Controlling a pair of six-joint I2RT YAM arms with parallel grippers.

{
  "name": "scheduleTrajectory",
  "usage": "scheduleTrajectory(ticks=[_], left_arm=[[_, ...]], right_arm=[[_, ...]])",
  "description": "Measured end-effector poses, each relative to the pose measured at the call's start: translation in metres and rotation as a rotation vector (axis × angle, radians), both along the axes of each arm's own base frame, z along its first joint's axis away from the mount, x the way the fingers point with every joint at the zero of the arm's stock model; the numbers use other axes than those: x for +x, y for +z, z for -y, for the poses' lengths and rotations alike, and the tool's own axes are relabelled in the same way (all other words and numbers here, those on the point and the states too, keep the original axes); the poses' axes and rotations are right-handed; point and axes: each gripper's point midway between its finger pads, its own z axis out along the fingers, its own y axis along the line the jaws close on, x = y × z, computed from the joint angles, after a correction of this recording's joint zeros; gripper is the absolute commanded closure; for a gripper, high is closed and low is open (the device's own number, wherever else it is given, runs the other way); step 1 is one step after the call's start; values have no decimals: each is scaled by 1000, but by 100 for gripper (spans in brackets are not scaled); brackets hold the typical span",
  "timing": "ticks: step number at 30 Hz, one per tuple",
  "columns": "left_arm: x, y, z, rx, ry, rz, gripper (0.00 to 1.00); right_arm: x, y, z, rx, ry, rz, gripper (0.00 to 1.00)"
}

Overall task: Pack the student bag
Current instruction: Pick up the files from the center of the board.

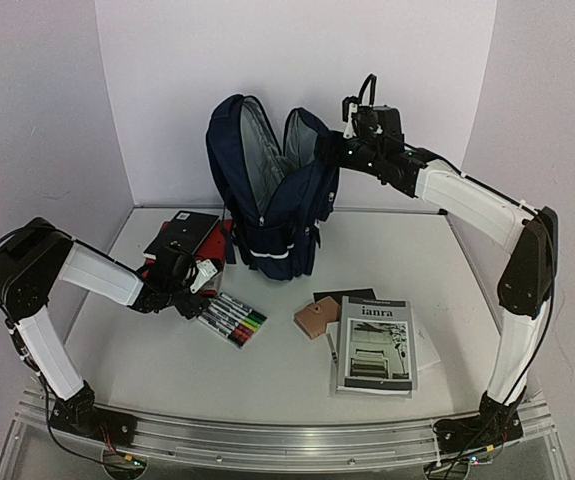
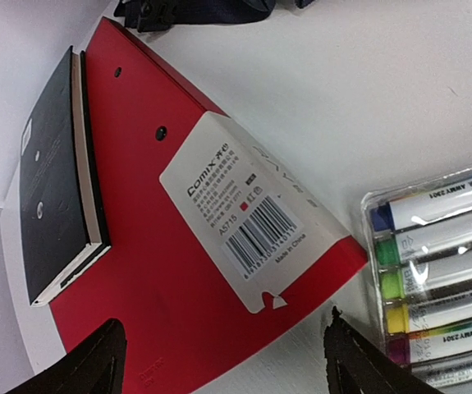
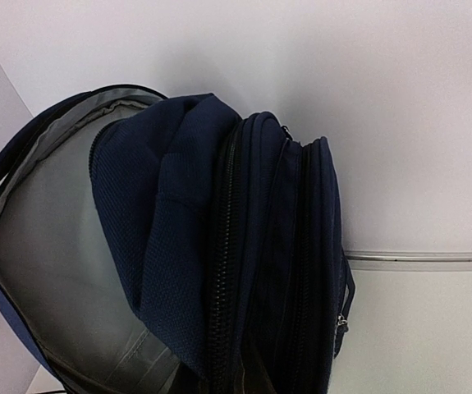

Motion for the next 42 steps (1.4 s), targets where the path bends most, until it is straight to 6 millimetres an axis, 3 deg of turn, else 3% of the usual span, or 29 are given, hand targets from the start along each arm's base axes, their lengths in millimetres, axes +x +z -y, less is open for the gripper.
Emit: scheduleTrajectory(ticks=[6,10,23,31,36,42], left_arm=[[14,1,2,29,-8,91,27],[21,2,7,42,-31,134,38],[31,12,16,118,-109,307,99],[38,41,17,136,-94,422,100],[25,77,19,66,-69,405,100],[19,167,22,-146,12,383,100]], right_arm=[[0,0,0,-1,0,-1,100],[0,0,0,-2,0,-2,100],[0,0,0,-3,-1,-2,100],[0,0,0,-4,0,-3,100],[0,0,1,-6,-2,-2,100],[0,0,1,-8,-4,-2,100]])
